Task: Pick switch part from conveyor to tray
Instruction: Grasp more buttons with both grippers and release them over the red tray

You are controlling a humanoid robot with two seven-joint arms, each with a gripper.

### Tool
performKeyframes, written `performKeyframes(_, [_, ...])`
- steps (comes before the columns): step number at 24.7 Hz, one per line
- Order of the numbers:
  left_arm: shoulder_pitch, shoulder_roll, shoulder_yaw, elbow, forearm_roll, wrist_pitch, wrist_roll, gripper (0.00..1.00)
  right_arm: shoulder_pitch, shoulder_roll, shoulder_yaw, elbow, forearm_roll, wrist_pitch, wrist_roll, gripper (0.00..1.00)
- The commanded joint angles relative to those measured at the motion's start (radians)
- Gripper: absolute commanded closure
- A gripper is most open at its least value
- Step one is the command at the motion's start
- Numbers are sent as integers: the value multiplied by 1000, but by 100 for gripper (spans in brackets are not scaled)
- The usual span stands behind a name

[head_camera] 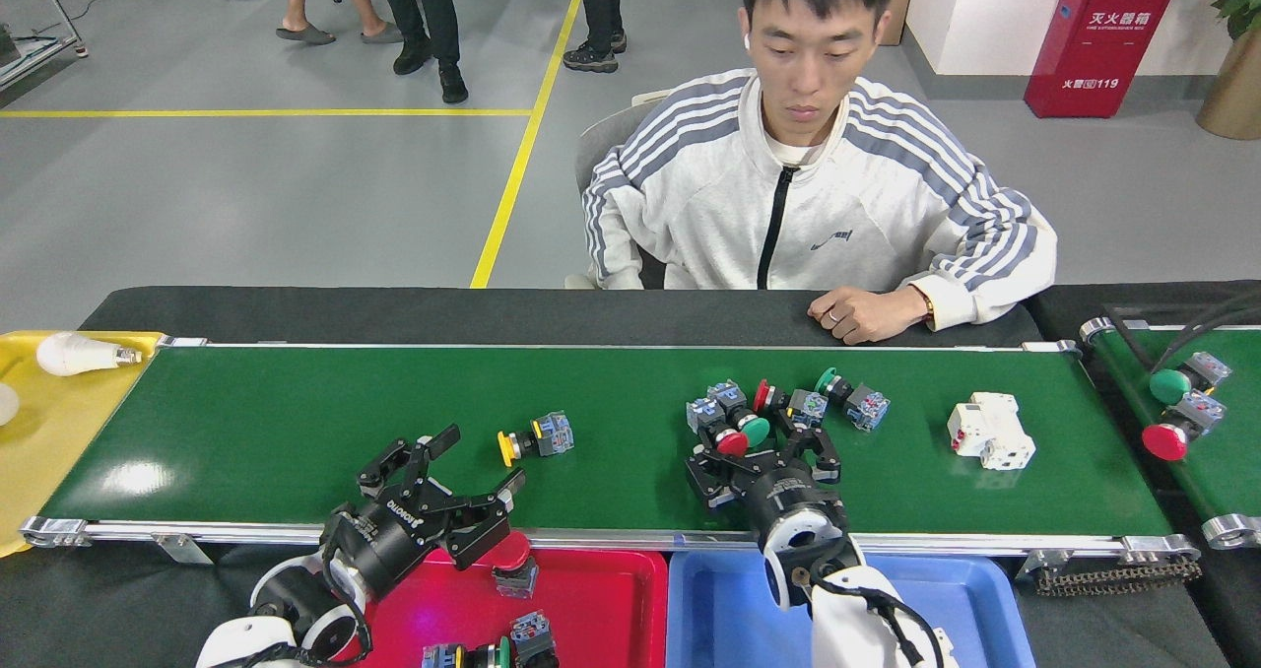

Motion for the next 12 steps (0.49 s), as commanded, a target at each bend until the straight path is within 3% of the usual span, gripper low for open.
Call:
performKeyframes(1, [-37, 7, 1, 28, -2, 5, 5, 0, -36, 12, 7, 12, -2, 9, -2, 38])
performKeyframes(2, [-52, 7, -1, 51, -3, 10, 7, 0, -42, 14, 19, 15, 0, 8, -2, 58])
performKeyframes(4, [-80, 7, 1, 100, -5, 16, 11, 0, -45, 9, 62, 16, -2, 6, -2, 89])
performKeyframes(8, [-87, 31, 1, 135, -5, 50, 14, 0, -44, 11, 74, -7, -11, -20, -10, 98])
performKeyframes(12, [-86, 47, 2, 164, -6, 82, 47, 0, 44, 0, 120, -171, -9, -130, -28, 98])
